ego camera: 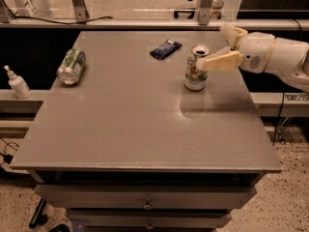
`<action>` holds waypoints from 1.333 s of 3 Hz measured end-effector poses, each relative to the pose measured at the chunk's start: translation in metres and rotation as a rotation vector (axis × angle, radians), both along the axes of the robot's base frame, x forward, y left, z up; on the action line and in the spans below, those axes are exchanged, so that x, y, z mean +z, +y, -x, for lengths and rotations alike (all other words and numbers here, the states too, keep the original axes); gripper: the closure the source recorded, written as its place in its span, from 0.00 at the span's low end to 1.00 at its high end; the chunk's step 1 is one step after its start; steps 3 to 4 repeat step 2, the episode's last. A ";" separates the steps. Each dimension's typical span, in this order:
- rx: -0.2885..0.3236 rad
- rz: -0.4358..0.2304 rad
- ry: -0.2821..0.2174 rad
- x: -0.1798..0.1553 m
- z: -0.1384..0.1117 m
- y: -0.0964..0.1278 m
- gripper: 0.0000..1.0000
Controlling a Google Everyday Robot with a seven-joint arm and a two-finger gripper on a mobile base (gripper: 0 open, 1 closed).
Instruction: Place 7up can upright
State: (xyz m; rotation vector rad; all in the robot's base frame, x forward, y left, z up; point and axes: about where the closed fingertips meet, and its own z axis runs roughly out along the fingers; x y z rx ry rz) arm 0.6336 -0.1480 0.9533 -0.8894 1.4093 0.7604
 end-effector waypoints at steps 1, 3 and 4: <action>-0.024 0.037 -0.083 0.052 0.017 -0.024 0.00; -0.024 0.036 -0.090 0.056 0.017 -0.025 0.00; -0.024 0.036 -0.090 0.056 0.017 -0.025 0.00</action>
Offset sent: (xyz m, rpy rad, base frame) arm -0.0135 -0.0194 0.0409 -0.0294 -0.0653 -0.0194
